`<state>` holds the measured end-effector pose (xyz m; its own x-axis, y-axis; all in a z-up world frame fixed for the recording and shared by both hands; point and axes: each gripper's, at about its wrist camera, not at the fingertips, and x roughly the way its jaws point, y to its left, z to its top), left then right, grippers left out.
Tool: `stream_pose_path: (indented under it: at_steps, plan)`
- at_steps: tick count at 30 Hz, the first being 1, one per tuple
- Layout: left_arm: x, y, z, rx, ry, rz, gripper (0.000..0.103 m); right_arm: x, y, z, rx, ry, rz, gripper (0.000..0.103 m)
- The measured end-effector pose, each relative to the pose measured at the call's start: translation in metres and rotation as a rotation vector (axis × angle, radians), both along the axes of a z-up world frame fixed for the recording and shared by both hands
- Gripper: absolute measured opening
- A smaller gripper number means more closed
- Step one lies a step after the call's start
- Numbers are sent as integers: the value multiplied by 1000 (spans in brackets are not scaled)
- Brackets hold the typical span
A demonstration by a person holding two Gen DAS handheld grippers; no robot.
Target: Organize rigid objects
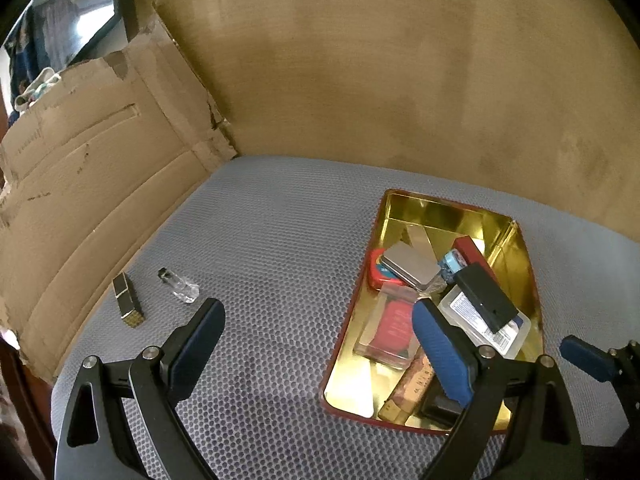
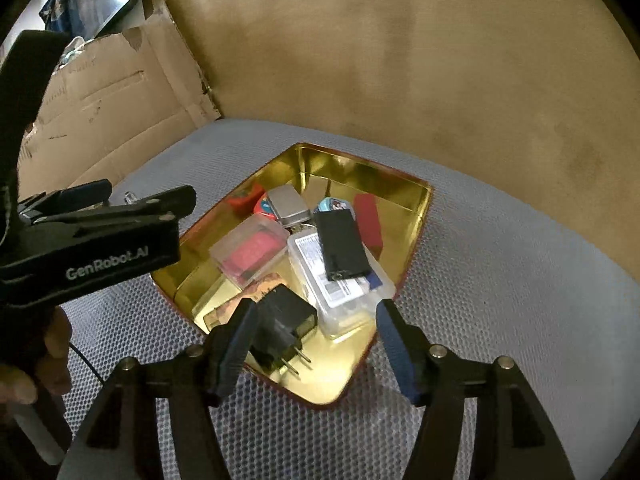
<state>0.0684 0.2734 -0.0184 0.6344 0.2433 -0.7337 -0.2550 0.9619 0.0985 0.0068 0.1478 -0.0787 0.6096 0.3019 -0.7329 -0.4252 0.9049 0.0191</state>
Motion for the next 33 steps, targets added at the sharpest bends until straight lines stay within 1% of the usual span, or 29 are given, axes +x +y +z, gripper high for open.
stream_pose_path:
  at_steps: [2,9,33]
  plan:
    - [0,-4,0,2,1,-19,93,-3,-4,0,0,-1,-9,64]
    - [0,-10,0,8,4,-36,93,-2,-8,-2,8,16,-21,64]
    - [2,-10,-3,-3,9,-51,93,-5,-4,-8,8,36,-3,64]
